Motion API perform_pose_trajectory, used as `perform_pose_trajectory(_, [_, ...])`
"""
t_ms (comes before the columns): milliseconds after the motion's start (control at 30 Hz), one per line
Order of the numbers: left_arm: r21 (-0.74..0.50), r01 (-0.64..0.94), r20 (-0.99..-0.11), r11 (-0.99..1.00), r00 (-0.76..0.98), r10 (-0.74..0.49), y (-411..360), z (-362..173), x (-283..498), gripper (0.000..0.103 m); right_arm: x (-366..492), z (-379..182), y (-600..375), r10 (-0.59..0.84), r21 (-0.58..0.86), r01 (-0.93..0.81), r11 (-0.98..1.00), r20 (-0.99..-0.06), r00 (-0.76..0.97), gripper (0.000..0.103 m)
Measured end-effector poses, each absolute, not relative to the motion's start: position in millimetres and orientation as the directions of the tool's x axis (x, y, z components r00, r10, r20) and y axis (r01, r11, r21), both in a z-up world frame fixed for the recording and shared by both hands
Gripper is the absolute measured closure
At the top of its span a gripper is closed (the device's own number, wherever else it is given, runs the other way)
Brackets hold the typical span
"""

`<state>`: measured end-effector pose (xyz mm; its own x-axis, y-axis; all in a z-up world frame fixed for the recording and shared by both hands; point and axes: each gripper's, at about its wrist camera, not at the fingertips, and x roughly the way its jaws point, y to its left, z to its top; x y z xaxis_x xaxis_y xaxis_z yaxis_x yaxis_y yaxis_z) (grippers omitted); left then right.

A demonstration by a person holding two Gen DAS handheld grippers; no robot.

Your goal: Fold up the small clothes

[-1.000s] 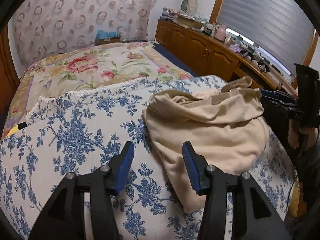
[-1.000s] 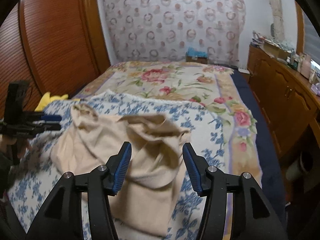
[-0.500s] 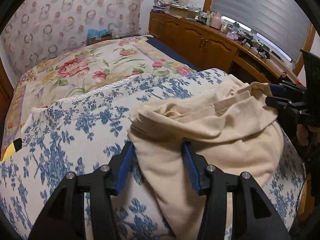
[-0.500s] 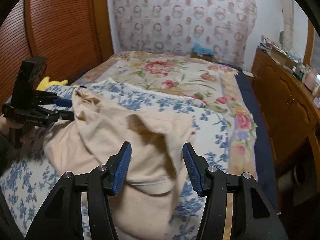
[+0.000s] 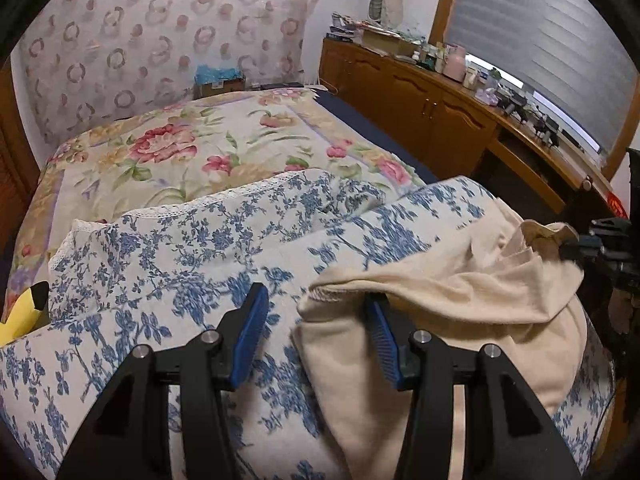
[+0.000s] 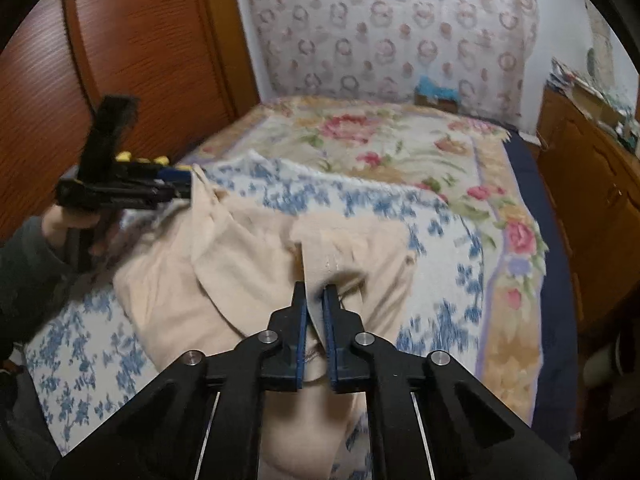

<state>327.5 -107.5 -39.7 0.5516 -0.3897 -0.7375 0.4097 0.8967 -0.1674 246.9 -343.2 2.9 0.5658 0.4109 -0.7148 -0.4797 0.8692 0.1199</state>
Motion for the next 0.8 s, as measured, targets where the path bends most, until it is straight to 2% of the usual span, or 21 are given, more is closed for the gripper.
perform_pose_trajectory(133, [-0.172, 0.374, -0.739, 0.911, 0.563, -0.37, -98, -44, 336, 0.054, 273, 17, -357, 0.398, 0.159, -0.407, 0.9, -0.681, 0.615, 0.102])
perform_pose_trajectory(233, [-0.193, 0.345, -0.745, 0.919, 0.558, -0.366, -90, -47, 340, 0.054, 298, 18, -373, 0.247, 0.113, -0.238, 0.965, -0.702, 0.668, 0.102])
perform_pose_trajectory(333, [-0.206, 0.344, -0.742, 0.916, 0.556, -0.375, -85, -47, 338, 0.054, 302, 22, -378, 0.216, 0.095, -0.211, 0.973, -0.698, 0.683, 0.08])
perform_pose_trajectory(400, [-0.205, 0.344, -0.738, 0.916, 0.56, -0.376, -83, -46, 334, 0.054, 296, 25, -375, 0.221, 0.083, -0.228, 0.97, -0.688, 0.691, 0.07])
perform_pose_trajectory(467, [-0.21, 0.342, -0.733, 0.916, 0.565, -0.379, -82, -42, 331, 0.054, 288, 25, -370, 0.237, 0.079, -0.253, 0.964, -0.687, 0.687, 0.052])
perform_pose_trajectory(667, [-0.223, 0.365, -0.708, 0.904, 0.577, -0.408, -81, -29, 312, 0.054, 268, 7, -360, 0.285, 0.123, -0.286, 0.95, -0.717, 0.636, 0.036])
perform_pose_trajectory(800, [-0.235, 0.406, -0.705, 0.883, 0.555, -0.442, -86, -26, 296, 0.054, 268, -7, -355, 0.296, 0.147, -0.284, 0.948, -0.738, 0.607, 0.034])
